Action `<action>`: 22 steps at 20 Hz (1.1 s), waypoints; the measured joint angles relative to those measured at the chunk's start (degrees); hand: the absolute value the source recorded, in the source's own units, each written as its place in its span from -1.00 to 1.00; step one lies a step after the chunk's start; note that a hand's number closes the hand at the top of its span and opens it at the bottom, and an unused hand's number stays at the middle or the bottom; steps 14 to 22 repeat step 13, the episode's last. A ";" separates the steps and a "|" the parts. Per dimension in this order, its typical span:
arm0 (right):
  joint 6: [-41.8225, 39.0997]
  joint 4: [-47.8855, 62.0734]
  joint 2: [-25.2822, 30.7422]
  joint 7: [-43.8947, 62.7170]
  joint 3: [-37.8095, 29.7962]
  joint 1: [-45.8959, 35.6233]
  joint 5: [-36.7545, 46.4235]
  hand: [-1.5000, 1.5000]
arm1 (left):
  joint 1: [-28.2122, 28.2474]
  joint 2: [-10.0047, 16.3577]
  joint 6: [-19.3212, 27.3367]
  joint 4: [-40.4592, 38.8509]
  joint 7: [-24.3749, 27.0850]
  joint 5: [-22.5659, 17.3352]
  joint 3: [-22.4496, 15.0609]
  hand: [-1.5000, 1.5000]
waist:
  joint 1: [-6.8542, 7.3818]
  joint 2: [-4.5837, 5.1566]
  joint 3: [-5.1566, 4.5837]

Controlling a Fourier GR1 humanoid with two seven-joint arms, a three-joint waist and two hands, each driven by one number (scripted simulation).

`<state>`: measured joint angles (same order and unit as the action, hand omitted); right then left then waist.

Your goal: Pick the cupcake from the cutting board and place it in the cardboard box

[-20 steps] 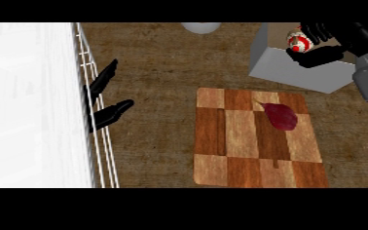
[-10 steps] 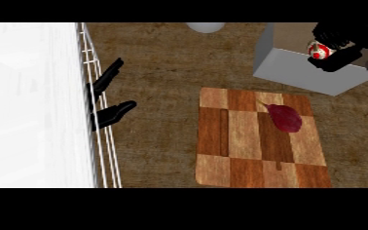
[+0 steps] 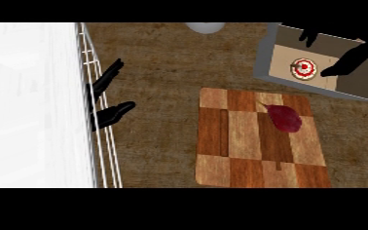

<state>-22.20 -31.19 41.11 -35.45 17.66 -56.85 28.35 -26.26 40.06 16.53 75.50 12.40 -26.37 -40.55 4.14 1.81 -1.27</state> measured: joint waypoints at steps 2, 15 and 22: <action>-1.43 1.84 -1.78 -1.98 -4.22 -0.27 -4.83 -1.00 | 0.28 -0.14 -0.13 -0.18 0.23 -0.12 0.21 0.00 | -0.25 -0.09 0.20; -9.92 18.07 -3.56 6.57 -25.26 -4.71 -27.02 -1.00 | -0.12 -0.59 0.42 -0.34 0.95 0.45 0.04 0.00 | 0.24 0.42 0.60; -9.92 18.07 -3.56 6.57 -25.26 -4.71 -27.02 -1.00 | -0.12 -0.59 0.42 -0.34 0.95 0.45 0.04 0.00 | 0.24 0.42 0.60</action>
